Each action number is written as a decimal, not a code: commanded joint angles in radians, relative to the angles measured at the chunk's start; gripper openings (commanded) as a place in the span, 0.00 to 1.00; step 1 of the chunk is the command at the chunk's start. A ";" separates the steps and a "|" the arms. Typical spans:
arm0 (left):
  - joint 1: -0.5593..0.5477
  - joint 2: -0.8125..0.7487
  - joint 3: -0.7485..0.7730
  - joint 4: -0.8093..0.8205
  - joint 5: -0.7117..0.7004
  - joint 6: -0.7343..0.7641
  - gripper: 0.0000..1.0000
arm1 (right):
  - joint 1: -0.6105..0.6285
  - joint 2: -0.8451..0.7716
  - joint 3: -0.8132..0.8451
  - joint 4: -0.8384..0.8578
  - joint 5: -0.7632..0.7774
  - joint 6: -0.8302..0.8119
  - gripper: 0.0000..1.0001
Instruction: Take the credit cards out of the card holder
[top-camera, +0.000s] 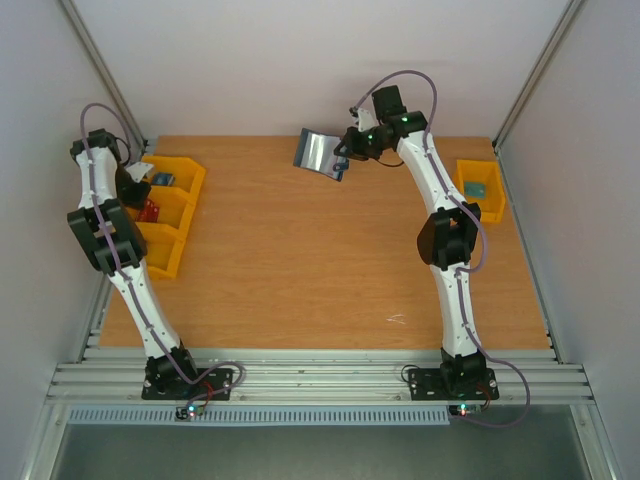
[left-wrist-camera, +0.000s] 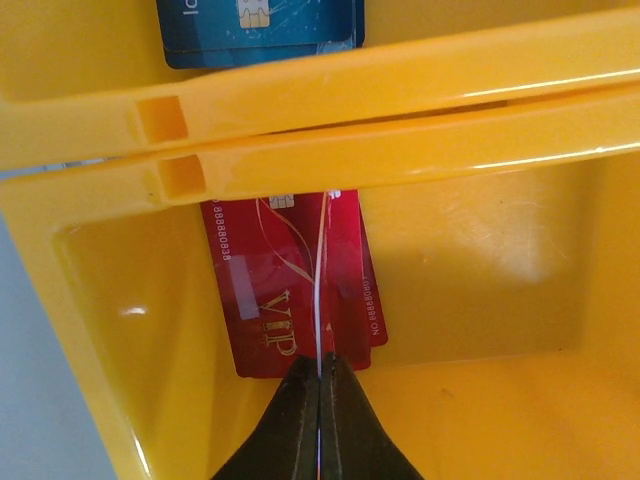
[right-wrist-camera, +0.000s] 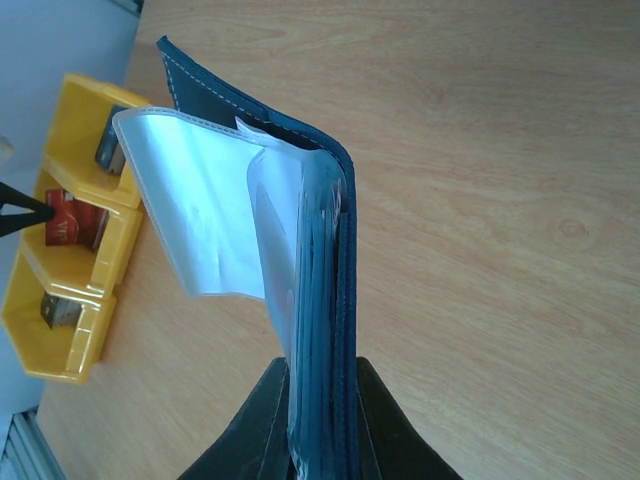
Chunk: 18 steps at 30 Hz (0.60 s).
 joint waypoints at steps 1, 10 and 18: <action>0.004 0.053 0.029 -0.045 -0.017 0.026 0.00 | 0.005 -0.012 0.062 0.000 -0.025 -0.009 0.01; 0.005 0.074 0.036 -0.031 -0.043 0.048 0.00 | 0.004 -0.013 0.073 -0.015 -0.024 -0.014 0.01; 0.005 0.083 0.032 -0.025 -0.034 0.034 0.00 | 0.004 -0.019 0.074 -0.031 -0.024 -0.013 0.01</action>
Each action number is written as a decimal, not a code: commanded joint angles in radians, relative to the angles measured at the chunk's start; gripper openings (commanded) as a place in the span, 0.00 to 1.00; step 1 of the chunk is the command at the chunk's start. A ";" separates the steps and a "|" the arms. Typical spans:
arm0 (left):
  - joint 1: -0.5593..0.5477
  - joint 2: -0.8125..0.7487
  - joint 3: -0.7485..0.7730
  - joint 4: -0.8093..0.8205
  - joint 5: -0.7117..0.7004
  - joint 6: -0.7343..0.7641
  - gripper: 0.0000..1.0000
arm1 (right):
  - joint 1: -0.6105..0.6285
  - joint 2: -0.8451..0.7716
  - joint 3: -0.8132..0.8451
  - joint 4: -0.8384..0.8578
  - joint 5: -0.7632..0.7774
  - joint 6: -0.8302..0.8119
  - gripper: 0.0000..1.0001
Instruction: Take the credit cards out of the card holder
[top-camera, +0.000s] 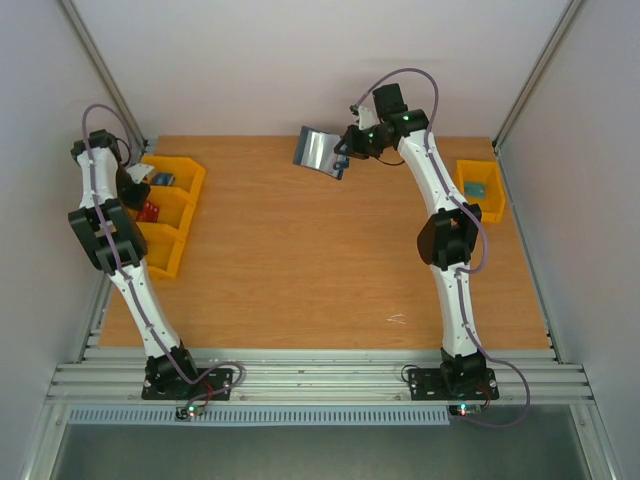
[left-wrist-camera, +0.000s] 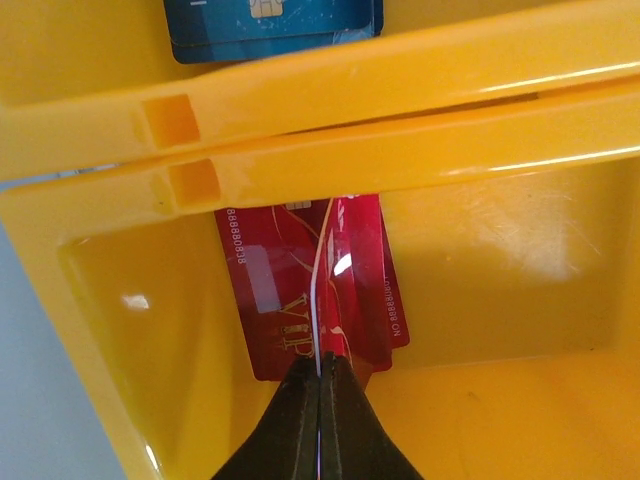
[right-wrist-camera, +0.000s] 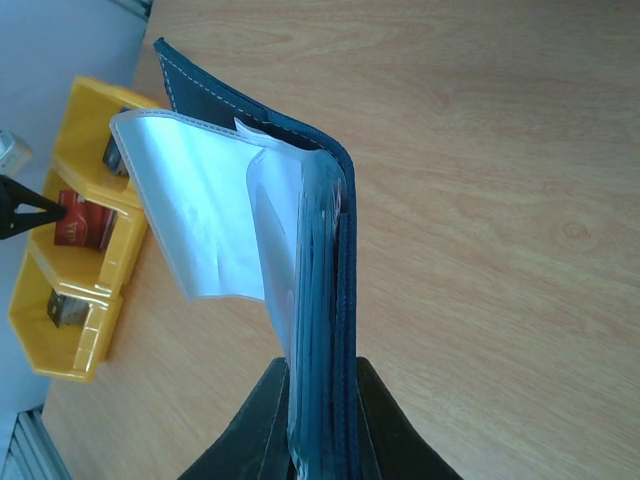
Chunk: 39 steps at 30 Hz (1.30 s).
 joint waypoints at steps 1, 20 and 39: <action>0.005 0.059 0.008 -0.016 -0.010 0.001 0.00 | 0.004 -0.019 0.042 -0.013 -0.022 -0.013 0.01; 0.005 0.007 -0.007 0.121 -0.015 -0.046 0.26 | 0.004 -0.025 0.041 -0.021 -0.029 -0.014 0.01; -0.102 -0.140 -0.270 0.074 0.206 0.317 0.13 | 0.004 -0.027 0.040 -0.045 -0.039 -0.034 0.01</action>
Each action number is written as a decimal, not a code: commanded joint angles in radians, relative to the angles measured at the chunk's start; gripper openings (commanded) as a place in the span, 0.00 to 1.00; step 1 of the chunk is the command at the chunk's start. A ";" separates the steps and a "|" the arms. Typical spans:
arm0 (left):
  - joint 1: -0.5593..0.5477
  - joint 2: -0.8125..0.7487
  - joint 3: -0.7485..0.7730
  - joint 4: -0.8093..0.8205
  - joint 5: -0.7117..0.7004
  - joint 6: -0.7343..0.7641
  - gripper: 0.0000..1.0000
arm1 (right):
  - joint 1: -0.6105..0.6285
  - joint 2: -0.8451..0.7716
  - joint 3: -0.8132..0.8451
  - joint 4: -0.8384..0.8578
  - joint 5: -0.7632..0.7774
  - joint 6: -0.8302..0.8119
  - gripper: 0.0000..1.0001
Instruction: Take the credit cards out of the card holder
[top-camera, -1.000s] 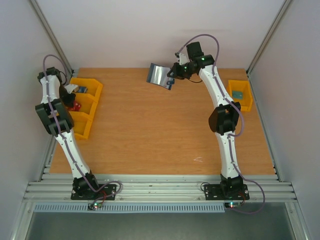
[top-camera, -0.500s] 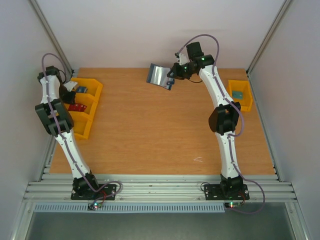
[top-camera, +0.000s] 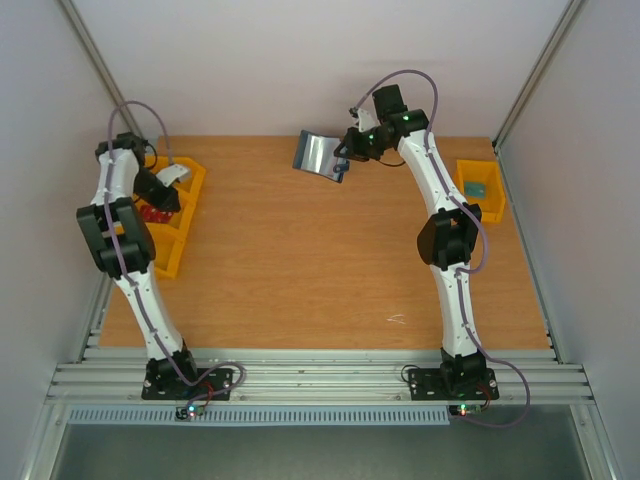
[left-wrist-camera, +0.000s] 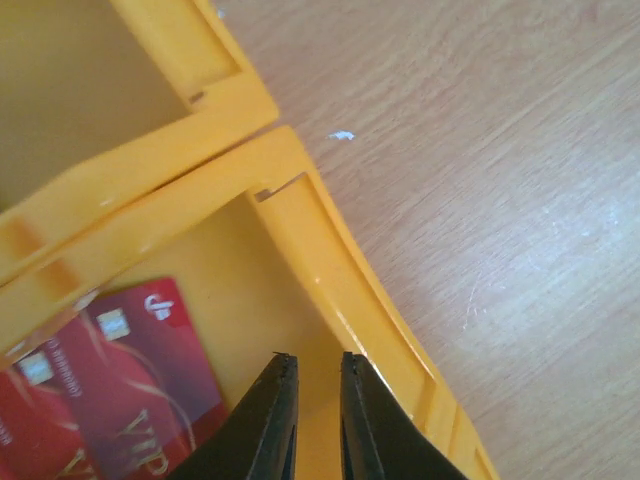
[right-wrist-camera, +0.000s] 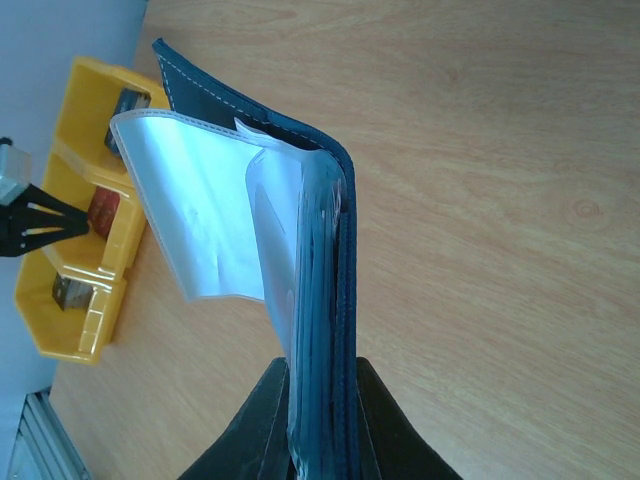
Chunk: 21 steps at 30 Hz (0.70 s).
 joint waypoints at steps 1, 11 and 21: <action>-0.005 0.046 -0.014 0.022 -0.094 0.080 0.12 | 0.004 -0.028 0.039 -0.015 -0.020 -0.021 0.01; -0.030 0.106 -0.046 0.112 -0.174 0.136 0.08 | 0.004 -0.025 0.038 -0.031 -0.006 -0.026 0.01; -0.035 0.137 -0.128 0.228 -0.311 0.129 0.10 | 0.004 -0.022 0.038 -0.039 0.001 -0.031 0.01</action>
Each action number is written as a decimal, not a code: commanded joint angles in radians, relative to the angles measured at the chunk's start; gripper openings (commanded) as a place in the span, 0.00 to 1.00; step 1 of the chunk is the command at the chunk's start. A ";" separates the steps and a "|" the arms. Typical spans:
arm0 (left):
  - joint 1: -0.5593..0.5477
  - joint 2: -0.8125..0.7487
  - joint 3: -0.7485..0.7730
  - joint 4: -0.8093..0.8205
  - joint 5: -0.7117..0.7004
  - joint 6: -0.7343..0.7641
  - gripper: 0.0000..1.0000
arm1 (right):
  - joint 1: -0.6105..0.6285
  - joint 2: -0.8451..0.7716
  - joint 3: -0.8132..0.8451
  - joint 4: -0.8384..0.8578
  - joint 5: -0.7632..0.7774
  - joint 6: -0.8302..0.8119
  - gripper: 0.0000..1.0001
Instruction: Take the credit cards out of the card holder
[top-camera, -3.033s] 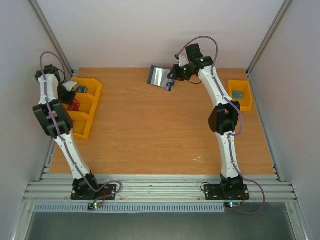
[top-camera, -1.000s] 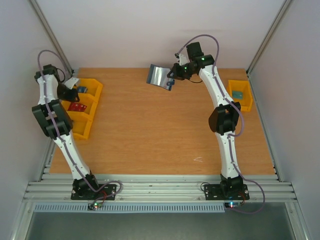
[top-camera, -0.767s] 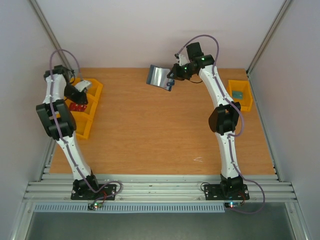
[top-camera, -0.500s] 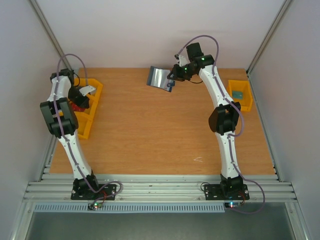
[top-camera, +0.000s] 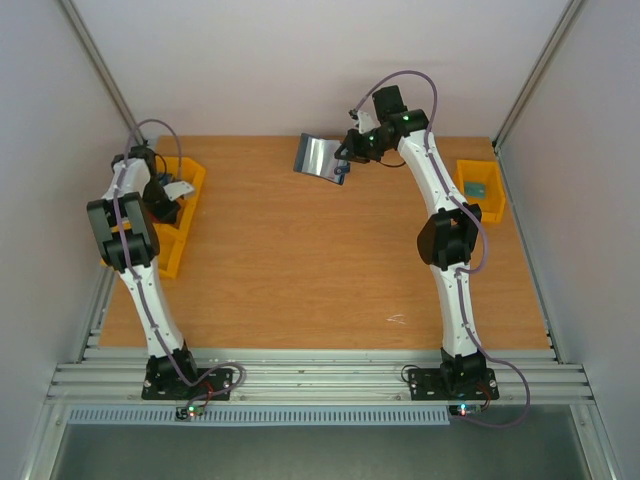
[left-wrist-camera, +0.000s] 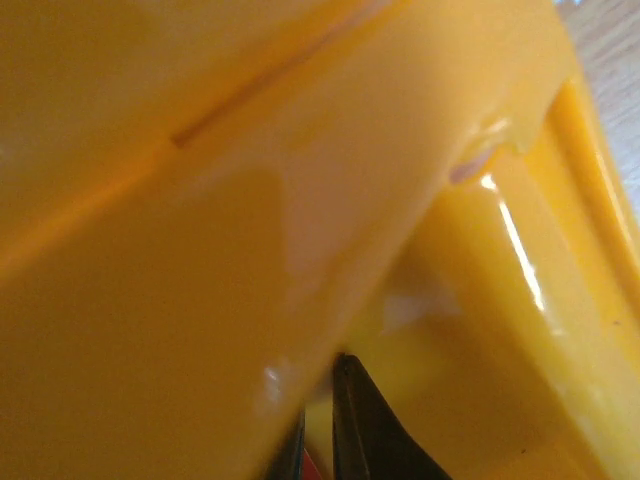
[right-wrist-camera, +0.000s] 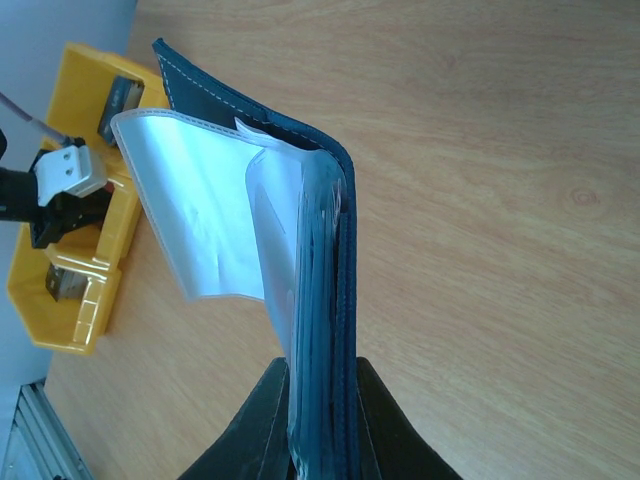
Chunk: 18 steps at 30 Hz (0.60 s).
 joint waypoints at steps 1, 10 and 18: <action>-0.003 0.005 -0.094 0.121 -0.111 0.032 0.11 | 0.004 -0.022 0.038 -0.010 -0.001 -0.010 0.01; 0.027 -0.043 -0.138 0.256 -0.199 -0.015 0.11 | 0.004 -0.021 0.038 -0.014 0.001 -0.017 0.01; 0.058 -0.044 -0.117 0.305 -0.211 0.003 0.11 | 0.004 -0.029 0.038 -0.026 0.010 -0.032 0.01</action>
